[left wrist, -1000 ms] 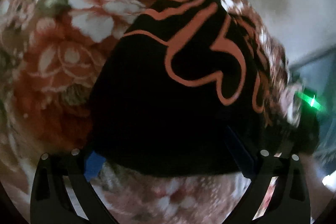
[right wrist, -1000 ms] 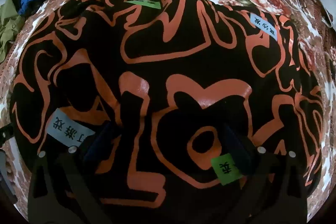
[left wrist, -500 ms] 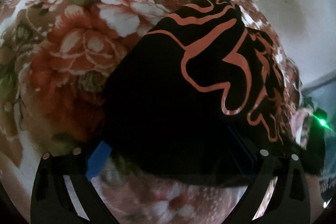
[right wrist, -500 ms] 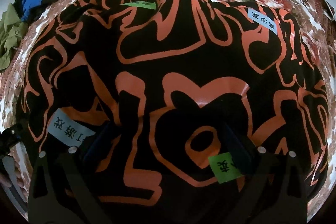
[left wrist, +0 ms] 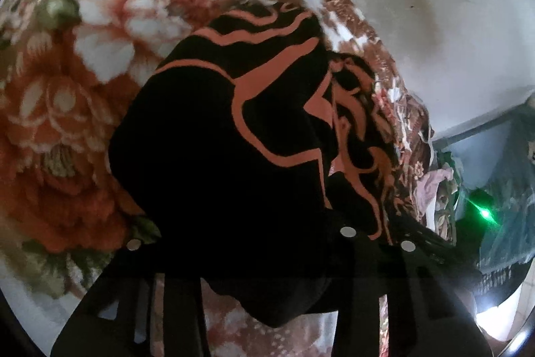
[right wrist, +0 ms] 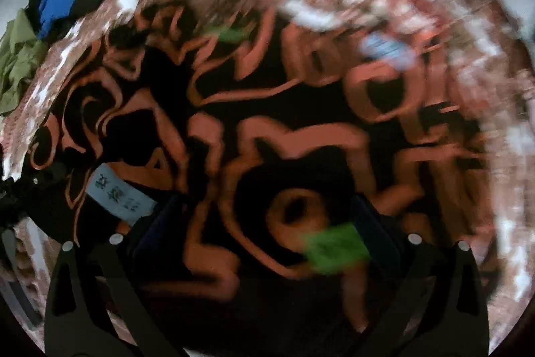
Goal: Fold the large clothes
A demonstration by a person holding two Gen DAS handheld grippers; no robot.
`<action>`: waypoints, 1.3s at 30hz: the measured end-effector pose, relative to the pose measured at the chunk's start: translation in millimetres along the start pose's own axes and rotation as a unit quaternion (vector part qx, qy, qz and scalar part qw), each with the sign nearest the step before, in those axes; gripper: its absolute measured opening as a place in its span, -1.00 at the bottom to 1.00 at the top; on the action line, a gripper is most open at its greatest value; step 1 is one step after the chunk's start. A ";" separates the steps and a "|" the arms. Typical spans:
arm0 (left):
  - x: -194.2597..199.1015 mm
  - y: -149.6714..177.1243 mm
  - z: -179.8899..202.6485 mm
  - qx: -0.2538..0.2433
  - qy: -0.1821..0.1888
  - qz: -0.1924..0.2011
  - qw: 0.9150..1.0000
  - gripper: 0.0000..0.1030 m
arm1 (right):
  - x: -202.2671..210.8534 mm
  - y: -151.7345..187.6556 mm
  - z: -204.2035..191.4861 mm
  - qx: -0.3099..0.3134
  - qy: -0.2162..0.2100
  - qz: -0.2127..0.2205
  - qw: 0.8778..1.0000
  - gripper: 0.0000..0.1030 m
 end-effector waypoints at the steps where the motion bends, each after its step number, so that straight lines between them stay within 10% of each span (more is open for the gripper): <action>1: 3.2 -1.0 1.4 -0.007 0.000 0.002 1.000 -0.32 | 11.9 0.0 10.4 0.002 0.029 0.017 0.999 0.91; 14: 13.0 -12.7 120.2 -0.143 -0.039 0.017 0.989 -0.38 | -10.7 34.5 10.4 0.059 0.074 0.010 0.995 0.91; 22: 2.9 -10.9 191.7 -0.217 -0.056 0.018 0.974 -0.38 | 24.4 42.7 83.3 0.026 0.126 0.039 0.991 0.91; 34: -47.2 12.7 288.6 -0.306 -0.051 -0.003 0.951 -0.39 | -3.1 58.0 86.8 0.023 0.070 0.020 0.997 0.91; 39: -82.3 33.5 320.9 -0.327 -0.040 -0.020 0.944 -0.39 | 40.6 57.8 143.0 -0.006 0.098 0.080 0.992 0.91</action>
Point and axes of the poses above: each gripper's, at about its wrist camera, not at the fingertips, and x roughly against the way its jaws point, z to its right, y to its underside, the point moved 7 cm from there along -x, roughly the way its jaws point, and after that the axes turned 8 degrees about y, right-handed, at the moved point
